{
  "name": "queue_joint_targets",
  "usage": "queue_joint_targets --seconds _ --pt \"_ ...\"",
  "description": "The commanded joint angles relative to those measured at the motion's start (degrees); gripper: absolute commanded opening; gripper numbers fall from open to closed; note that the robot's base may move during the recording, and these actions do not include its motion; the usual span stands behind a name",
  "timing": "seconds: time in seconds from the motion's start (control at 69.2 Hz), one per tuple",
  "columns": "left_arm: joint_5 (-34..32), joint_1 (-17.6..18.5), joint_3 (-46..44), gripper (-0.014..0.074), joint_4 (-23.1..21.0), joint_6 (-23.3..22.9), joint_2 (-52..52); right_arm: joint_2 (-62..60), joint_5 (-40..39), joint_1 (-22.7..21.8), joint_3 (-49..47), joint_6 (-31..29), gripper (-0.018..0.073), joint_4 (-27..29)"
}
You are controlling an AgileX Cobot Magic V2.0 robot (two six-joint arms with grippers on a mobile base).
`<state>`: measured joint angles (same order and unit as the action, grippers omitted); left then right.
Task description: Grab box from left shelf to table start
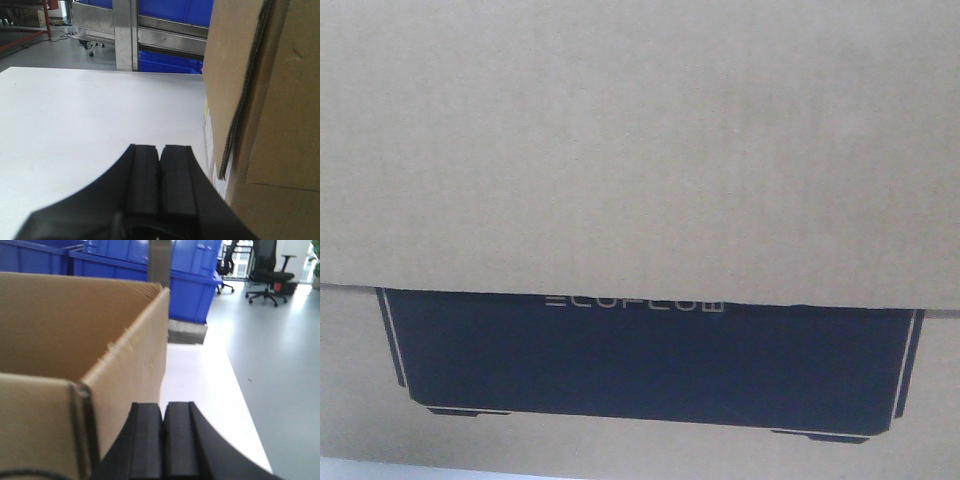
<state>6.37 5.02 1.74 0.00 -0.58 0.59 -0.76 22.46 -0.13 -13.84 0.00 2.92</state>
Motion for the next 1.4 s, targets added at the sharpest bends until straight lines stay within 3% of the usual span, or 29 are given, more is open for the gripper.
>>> queue_joint_targets --seconds 0.0,0.231,1.387 --pt "-5.06 -0.13 -0.2 -0.009 -0.41 0.21 1.0 -0.21 -9.86 -0.14 3.53 3.8 0.0057 -2.92" --pt "-5.06 -0.13 -0.2 -0.009 -0.41 0.21 1.0 -0.37 -22.12 -0.26 16.06 3.59 0.0057 -2.92" --pt "-5.06 -0.13 -0.2 -0.009 -0.41 0.21 0.9 -0.37 -20.16 -0.26 15.77 2.38 0.0057 -2.92"
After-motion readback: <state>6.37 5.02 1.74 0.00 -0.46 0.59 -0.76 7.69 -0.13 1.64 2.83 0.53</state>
